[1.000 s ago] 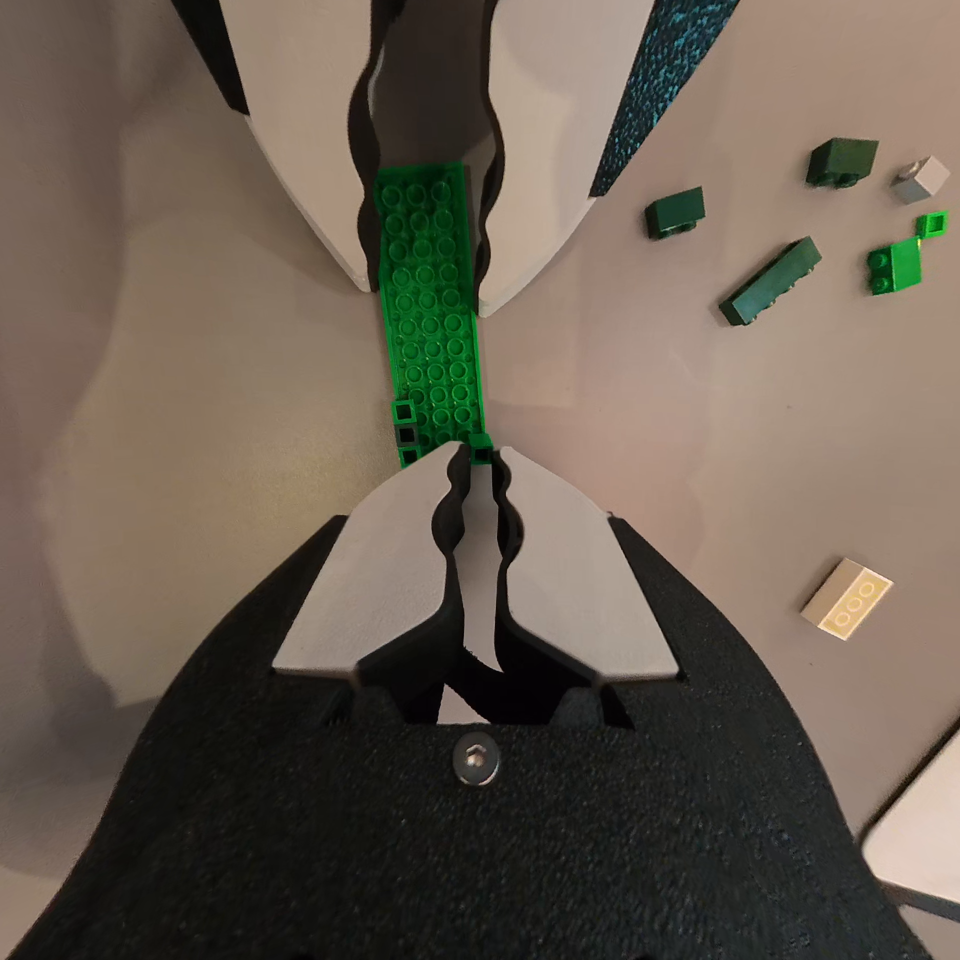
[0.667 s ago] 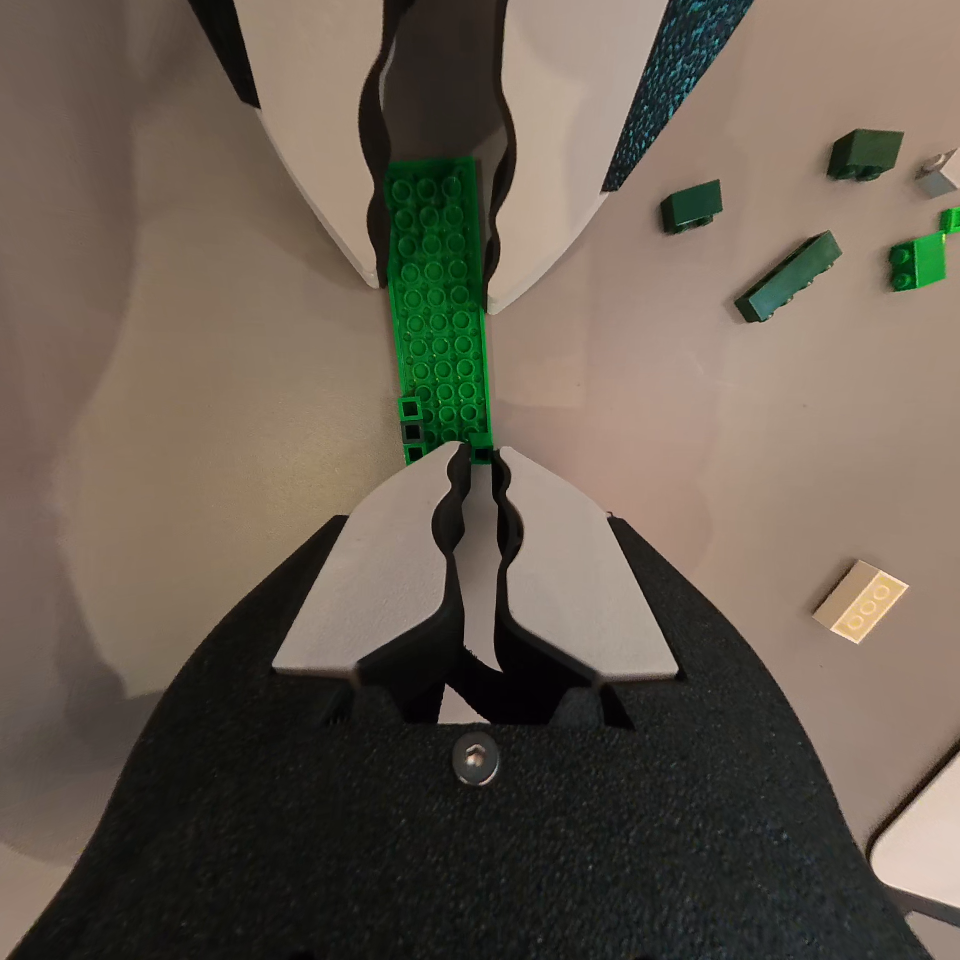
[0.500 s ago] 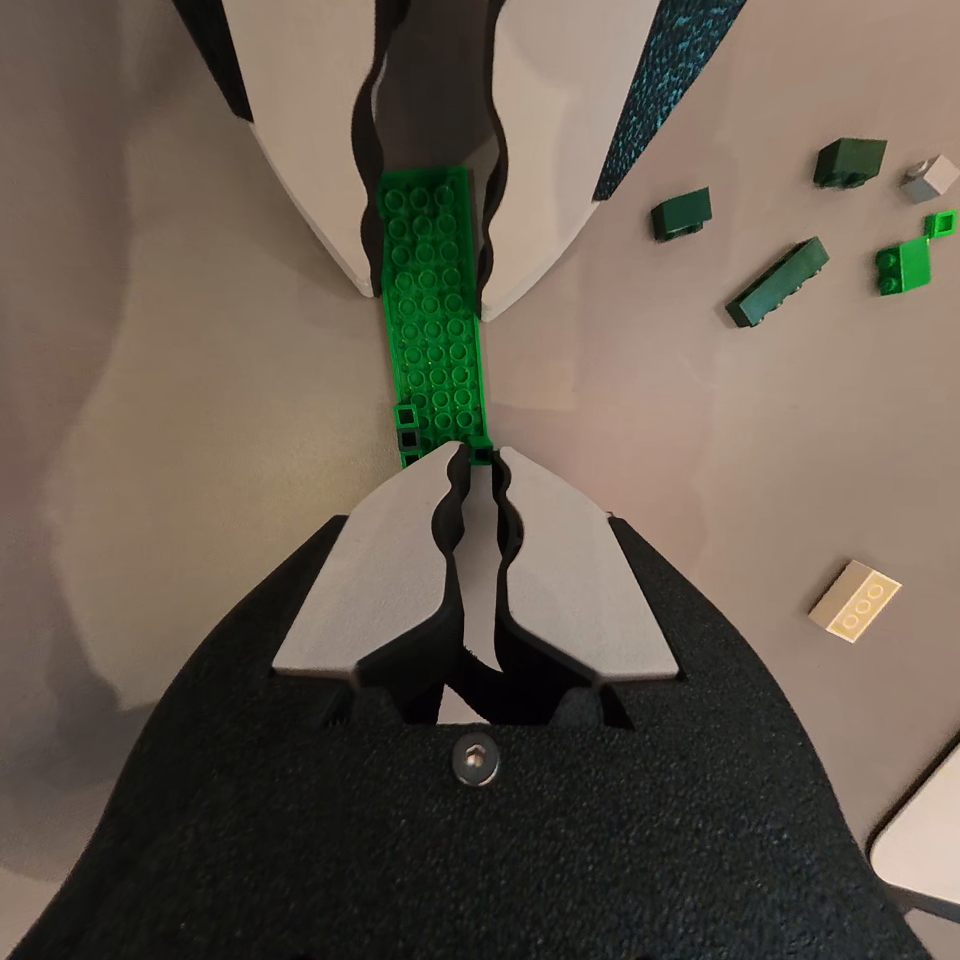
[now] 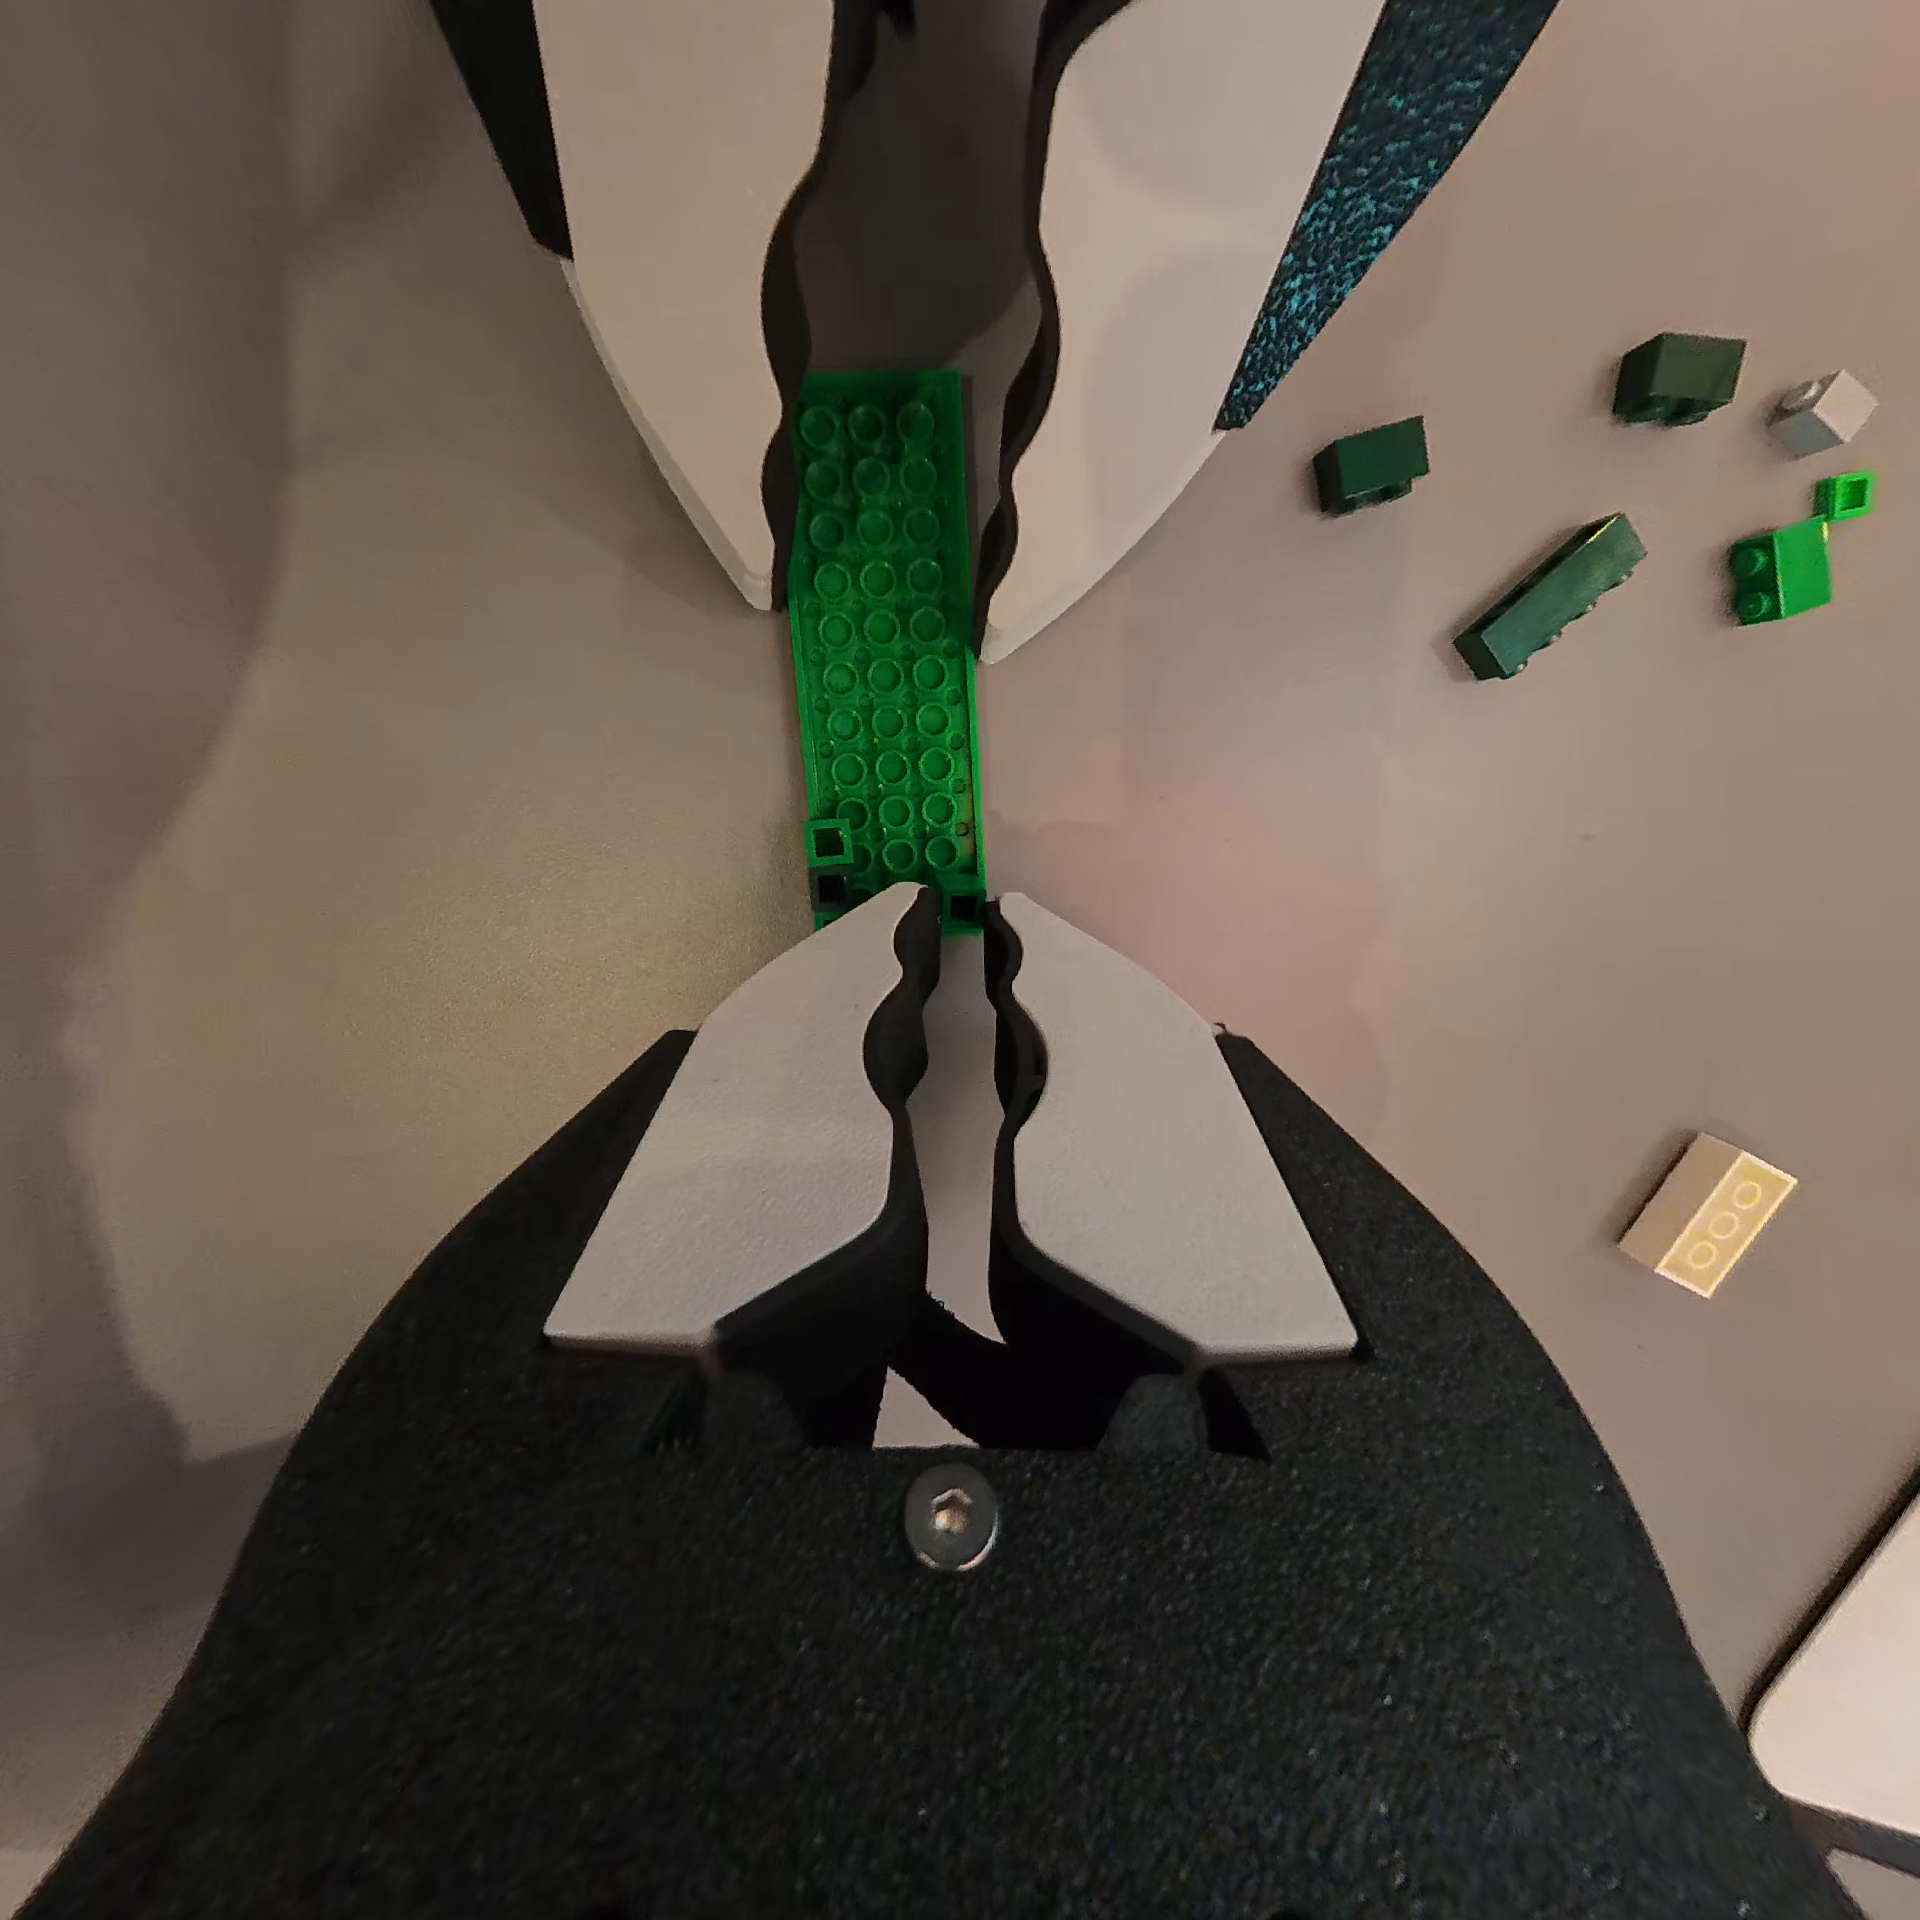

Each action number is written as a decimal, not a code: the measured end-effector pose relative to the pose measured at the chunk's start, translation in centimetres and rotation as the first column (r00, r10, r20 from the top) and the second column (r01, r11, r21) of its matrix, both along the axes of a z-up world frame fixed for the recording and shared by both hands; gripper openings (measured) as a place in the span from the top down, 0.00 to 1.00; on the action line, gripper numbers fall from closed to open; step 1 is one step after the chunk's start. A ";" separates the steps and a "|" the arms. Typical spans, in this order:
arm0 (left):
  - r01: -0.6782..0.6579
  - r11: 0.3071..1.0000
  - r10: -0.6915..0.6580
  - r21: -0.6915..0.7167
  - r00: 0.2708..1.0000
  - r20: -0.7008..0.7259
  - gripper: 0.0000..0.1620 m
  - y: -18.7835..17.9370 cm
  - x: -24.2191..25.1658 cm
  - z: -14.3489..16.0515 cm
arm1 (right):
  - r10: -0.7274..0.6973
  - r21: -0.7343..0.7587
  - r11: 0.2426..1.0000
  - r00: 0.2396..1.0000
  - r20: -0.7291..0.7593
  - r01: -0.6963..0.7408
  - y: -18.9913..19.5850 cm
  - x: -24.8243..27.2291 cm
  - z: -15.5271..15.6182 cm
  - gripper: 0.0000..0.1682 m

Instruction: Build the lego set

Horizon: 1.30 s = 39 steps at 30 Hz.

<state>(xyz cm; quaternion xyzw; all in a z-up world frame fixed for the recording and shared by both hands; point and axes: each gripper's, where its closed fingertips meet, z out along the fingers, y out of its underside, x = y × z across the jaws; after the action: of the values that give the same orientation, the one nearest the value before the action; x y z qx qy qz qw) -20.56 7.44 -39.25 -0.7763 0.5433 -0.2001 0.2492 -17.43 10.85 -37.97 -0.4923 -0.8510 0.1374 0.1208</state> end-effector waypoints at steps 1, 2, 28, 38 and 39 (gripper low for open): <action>0.000 1.000 0.000 0.000 1.000 -0.001 0.79 0.0 0.0 0.0 | -0.001 0.001 1.000 1.000 0.007 0.001 0.0 0.1 0.0 0.96; 0.000 1.000 0.000 0.000 1.000 -0.001 0.79 0.0 0.0 0.0 | -0.004 0.007 1.000 1.000 0.010 0.004 0.1 0.2 0.0 0.96; 0.001 1.000 -0.001 0.004 1.000 0.022 0.79 -0.1 0.1 0.0 | 0.017 0.014 1.000 0.997 -0.069 -0.016 -0.1 0.1 0.0 0.95; 0.001 1.000 -0.002 0.003 1.000 0.021 0.79 -0.1 0.1 0.0 | 0.012 -0.012 1.000 0.993 -0.116 -0.013 -0.3 0.0 0.4 0.94; 0.001 1.000 -0.001 0.003 1.000 0.022 0.79 -0.1 0.1 0.0 | 0.010 -0.015 1.000 0.993 -0.119 -0.012 -0.4 0.0 0.4 0.94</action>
<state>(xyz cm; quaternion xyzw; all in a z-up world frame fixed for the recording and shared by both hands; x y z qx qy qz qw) -20.47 7.32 -39.21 -0.7733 0.5414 -0.2079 0.2562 -17.39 10.47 -37.57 -0.4793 -0.8440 0.1739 0.1666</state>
